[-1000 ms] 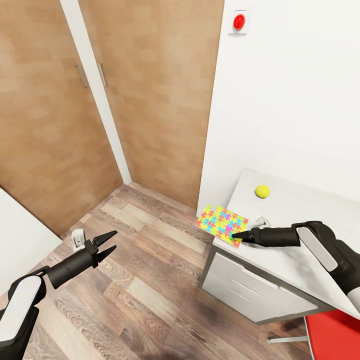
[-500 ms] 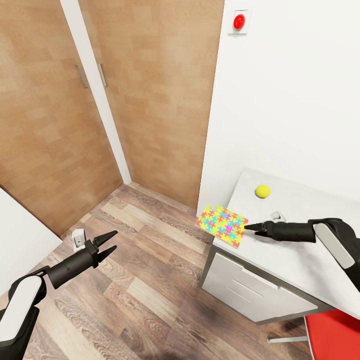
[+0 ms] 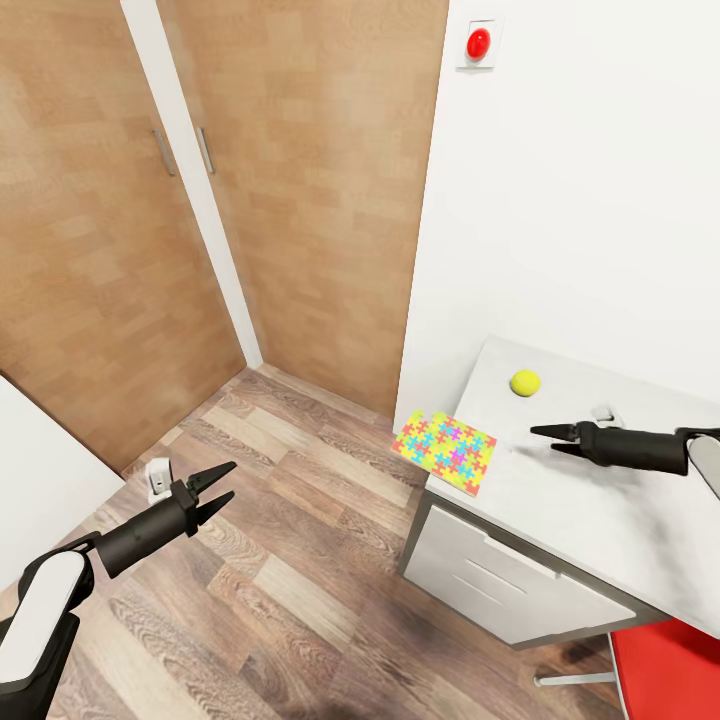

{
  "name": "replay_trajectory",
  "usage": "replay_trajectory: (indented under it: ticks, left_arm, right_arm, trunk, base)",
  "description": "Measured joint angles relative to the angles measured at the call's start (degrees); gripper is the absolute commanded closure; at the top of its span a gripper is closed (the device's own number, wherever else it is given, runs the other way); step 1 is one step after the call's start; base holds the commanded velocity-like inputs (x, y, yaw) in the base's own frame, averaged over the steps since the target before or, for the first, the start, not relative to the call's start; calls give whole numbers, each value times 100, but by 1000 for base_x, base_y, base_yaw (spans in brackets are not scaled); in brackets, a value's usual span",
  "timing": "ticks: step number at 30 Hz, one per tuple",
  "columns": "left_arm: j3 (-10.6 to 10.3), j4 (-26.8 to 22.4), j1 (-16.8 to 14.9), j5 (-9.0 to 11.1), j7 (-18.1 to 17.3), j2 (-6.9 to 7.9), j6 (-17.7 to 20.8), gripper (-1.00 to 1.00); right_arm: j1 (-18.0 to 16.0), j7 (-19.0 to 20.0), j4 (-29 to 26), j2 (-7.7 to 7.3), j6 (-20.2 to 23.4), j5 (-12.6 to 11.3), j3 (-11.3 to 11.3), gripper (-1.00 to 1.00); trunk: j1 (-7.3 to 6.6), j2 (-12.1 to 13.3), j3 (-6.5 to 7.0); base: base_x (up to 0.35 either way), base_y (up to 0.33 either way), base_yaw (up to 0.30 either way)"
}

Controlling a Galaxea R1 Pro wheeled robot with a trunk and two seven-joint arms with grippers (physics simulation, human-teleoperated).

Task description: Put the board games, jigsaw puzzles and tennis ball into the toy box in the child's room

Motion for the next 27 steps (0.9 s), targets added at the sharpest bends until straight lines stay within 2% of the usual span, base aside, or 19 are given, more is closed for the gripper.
replay_trajectory:
  ticks: [8, 11, 15, 18, 22, 27]
  left_arm:
    - [-7, 3, 0, -11, 2, -5, -2, -100]
    - [-15, 15, -5, -58, 2, -8, -16, -100]
    - [-47, 194, -56, -233, -24, -26, -109, -100]
    - [24, 97, -33, -129, -70, 71, -109, -100]
    - [25, 86, -31, -126, -54, 199, -102, -100]
    - [25, 86, -31, -126, -54, 201, -102, -100]
  right_arm:
    - [6, 0, 15, -102, -1, -5, -151, -100]
    - [30, 1, 16, -123, 0, -7, -183, -100]
    - [83, 7, -5, -142, -3, 0, -267, -100]
    - [-14, -11, -102, -86, -3, -41, -287, -100]
    - [-144, -14, -145, -94, -3, -42, -270, -100]
    - [-157, -14, -145, -94, -3, -39, -270, -100]
  trunk:
    - [0, 0, 0]
    - [0, 0, 0]
    - [0, 0, 0]
    - [0, 0, 0]
    - [0, 0, 0]
    - [0, 0, 0]
  base:
    - [0, 0, 0]
    - [0, 0, 0]
    - [0, 0, 0]
    - [0, 0, 0]
    - [0, 0, 0]
    - [0, 0, 0]
